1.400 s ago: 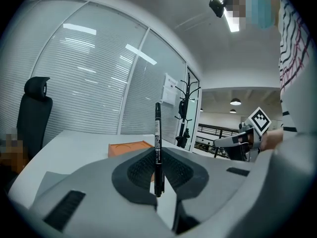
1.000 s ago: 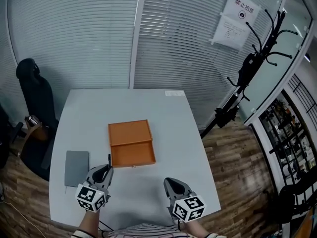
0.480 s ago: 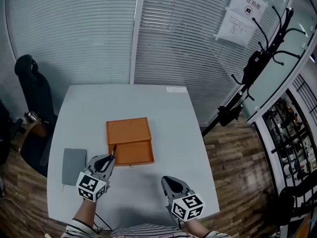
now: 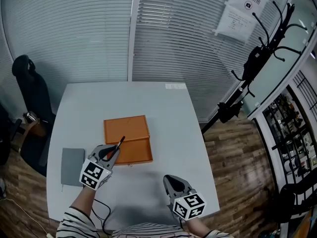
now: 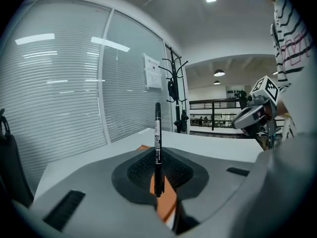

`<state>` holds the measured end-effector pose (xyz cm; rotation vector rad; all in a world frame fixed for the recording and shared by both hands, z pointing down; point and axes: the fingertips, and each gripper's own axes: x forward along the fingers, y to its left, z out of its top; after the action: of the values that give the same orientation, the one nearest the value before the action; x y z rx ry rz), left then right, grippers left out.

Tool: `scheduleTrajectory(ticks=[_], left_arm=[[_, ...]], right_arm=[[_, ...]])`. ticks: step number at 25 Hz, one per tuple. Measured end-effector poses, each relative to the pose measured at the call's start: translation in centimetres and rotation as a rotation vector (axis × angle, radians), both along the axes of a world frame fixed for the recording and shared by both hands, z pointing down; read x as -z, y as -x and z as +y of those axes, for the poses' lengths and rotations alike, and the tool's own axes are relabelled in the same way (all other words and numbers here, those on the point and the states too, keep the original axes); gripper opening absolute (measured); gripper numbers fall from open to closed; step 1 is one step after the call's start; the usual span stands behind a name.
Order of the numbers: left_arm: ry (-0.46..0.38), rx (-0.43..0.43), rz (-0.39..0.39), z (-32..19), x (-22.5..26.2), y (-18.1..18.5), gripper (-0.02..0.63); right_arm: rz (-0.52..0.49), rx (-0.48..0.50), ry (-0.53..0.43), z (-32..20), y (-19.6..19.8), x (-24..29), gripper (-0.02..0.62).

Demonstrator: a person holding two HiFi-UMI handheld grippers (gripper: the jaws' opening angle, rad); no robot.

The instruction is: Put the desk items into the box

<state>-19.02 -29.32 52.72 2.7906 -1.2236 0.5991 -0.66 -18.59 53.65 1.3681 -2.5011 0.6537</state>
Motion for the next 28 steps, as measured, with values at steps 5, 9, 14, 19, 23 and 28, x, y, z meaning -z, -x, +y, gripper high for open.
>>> scheduleTrajectory(ticks=[5,9,14,19,23,28], left_arm=[[0.024,-0.062,-0.046,-0.9,-1.2,-2.3,0.051],[0.067,-0.095,-0.054,-1.5,-3.0,-4.1,0.050],[0.131,-0.128,-0.080,-2.0,-5.6,-6.2,0.050],[0.196,-0.164,-0.132,-2.5,-8.2,-7.8,0.051],[0.286,-0.166,-0.165,-2.8,-10.3,-8.9,0.051],[0.383,-0.150,-0.214,-3.2,-12.5,-9.4,0.050]], right_arm=[[0.000,-0.016,0.005,0.0,-1.0,-0.2,0.026],[0.000,-0.034,0.009,0.1,-1.8,-0.5,0.026],[0.001,-0.056,0.018,0.2,-3.1,-0.9,0.026],[-0.006,-0.072,0.028,0.4,-4.1,-1.5,0.026],[-0.011,-0.090,0.033,0.4,-5.1,-1.7,0.026],[-0.017,-0.113,0.038,0.3,-6.2,-2.0,0.026]])
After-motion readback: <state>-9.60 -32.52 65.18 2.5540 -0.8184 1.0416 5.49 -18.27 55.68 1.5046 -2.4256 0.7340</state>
